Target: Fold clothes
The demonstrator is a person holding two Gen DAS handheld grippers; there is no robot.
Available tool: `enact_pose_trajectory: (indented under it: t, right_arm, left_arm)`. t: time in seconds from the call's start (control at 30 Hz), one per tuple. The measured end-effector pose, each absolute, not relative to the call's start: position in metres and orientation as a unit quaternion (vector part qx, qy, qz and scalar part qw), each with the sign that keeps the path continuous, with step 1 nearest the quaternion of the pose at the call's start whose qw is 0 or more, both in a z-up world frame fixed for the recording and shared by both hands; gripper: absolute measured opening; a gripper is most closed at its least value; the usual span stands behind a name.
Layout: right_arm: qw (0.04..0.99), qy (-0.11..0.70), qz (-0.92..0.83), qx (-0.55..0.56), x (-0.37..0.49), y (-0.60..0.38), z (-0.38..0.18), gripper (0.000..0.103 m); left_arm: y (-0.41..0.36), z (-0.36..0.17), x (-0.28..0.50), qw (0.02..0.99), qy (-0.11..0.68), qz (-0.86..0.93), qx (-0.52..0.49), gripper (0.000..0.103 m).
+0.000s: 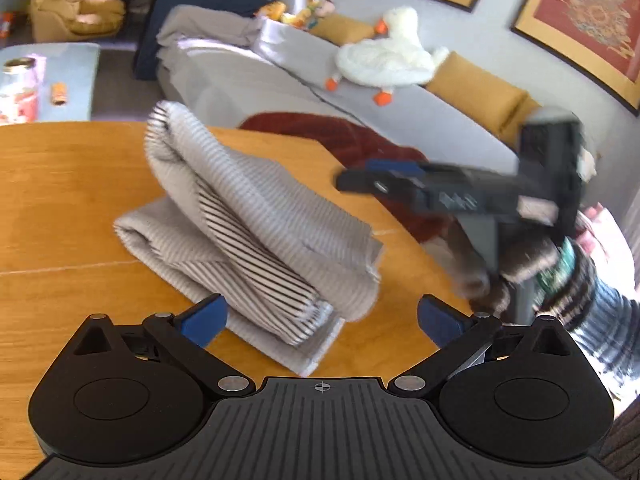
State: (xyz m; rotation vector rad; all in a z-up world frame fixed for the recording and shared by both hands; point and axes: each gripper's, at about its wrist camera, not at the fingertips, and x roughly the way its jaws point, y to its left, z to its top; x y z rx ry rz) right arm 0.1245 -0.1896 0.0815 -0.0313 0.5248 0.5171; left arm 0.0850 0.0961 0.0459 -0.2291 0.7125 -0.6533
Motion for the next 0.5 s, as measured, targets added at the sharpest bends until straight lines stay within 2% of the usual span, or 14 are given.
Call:
enact_pose_trajectory:
  t: [0.27, 0.3, 0.33, 0.37, 0.43, 0.47, 0.5]
  right_arm:
    - [0.914, 0.212, 0.322, -0.125, 0.068, -0.114, 0.058, 0.084]
    - [0.914, 0.211, 0.315, -0.147, 0.067, -0.103, 0.050, 0.081]
    - [0.914, 0.206, 0.307, -0.165, 0.068, -0.098, 0.045, 0.074]
    - [0.916, 0.204, 0.302, -0.167, 0.070, -0.100, 0.047, 0.056]
    - [0.920, 0.199, 0.291, -0.170, 0.074, -0.104, 0.052, 0.041]
    - [0.924, 0.194, 0.279, -0.173, 0.075, -0.110, 0.061, 0.027]
    - [0.927, 0.191, 0.271, -0.178, 0.075, -0.113, 0.067, 0.023]
  left_arm:
    - [0.147, 0.056, 0.106, 0.913, 0.306, -0.185, -0.198, 0.103]
    - [0.148, 0.057, 0.108, 0.914, 0.305, -0.180, -0.200, 0.103]
    - [0.149, 0.058, 0.109, 0.915, 0.304, -0.175, -0.200, 0.103]
    - [0.152, 0.058, 0.108, 0.916, 0.303, -0.172, -0.198, 0.103]
    - [0.158, 0.059, 0.104, 0.917, 0.304, -0.168, -0.194, 0.103]
    - [0.161, 0.059, 0.102, 0.918, 0.304, -0.166, -0.193, 0.103]
    - [0.163, 0.060, 0.103, 0.918, 0.302, -0.166, -0.194, 0.103]
